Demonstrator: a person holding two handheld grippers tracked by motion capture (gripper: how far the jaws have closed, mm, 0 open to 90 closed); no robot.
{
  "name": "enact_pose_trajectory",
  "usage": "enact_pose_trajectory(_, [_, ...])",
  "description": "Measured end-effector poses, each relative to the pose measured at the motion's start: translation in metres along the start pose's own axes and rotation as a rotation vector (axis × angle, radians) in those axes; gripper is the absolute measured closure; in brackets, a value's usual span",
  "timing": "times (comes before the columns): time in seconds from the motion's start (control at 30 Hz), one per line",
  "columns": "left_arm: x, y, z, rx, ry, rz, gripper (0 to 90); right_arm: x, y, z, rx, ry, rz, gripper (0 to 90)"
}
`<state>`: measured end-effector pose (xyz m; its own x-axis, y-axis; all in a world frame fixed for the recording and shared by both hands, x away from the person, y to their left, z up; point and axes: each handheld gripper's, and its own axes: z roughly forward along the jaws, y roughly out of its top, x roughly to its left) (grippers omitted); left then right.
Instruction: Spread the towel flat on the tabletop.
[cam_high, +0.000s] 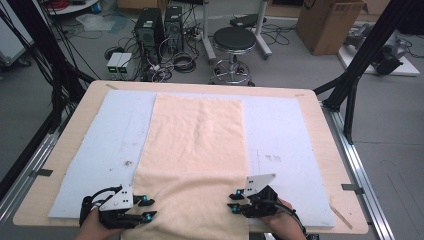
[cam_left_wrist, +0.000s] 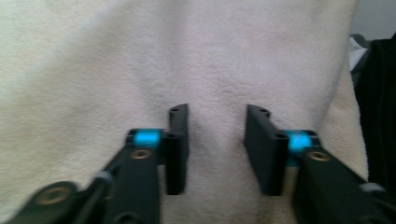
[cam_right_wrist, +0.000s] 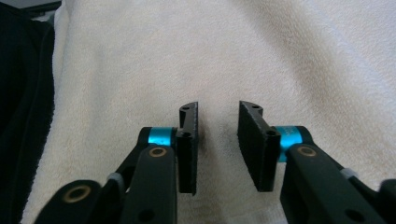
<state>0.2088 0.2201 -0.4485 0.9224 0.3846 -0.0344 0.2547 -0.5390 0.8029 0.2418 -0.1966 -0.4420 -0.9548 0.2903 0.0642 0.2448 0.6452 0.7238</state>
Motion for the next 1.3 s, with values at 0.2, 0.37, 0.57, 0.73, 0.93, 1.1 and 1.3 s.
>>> enact_pose_trajectory(0.2, [-0.001,-0.001,-0.002,0.002,-0.007,0.012,82.1,0.001,0.001,-0.001,0.007,0.012,-0.024,83.0])
enact_pose_trajectory(0.37, [-0.006,-0.003,-0.007,-0.006,-0.012,0.006,83.3,0.006,0.001,-0.003,0.006,0.024,-0.030,83.4])
enact_pose_trajectory(0.57, [-0.007,-0.002,-0.012,-0.050,-0.015,-0.006,63.6,0.007,-0.001,-0.009,-0.039,0.049,0.009,71.8])
enact_pose_trajectory(0.73, [0.003,0.007,-0.006,-0.086,0.032,-0.042,59.6,0.001,0.002,-0.011,-0.055,0.036,0.022,74.0])
enact_pose_trajectory(0.93, [0.009,0.009,-0.003,-0.092,0.061,-0.058,61.1,-0.002,-0.006,-0.007,0.004,0.069,0.024,85.5])
enact_pose_trajectory(1.1, [0.012,0.005,-0.007,-0.078,0.120,-0.083,59.2,-0.007,-0.008,-0.009,0.014,0.104,0.021,87.1])
enact_pose_trajectory(1.3, [0.016,-0.005,-0.009,-0.031,0.154,-0.128,58.1,-0.010,-0.014,-0.015,0.010,0.117,0.041,86.6])
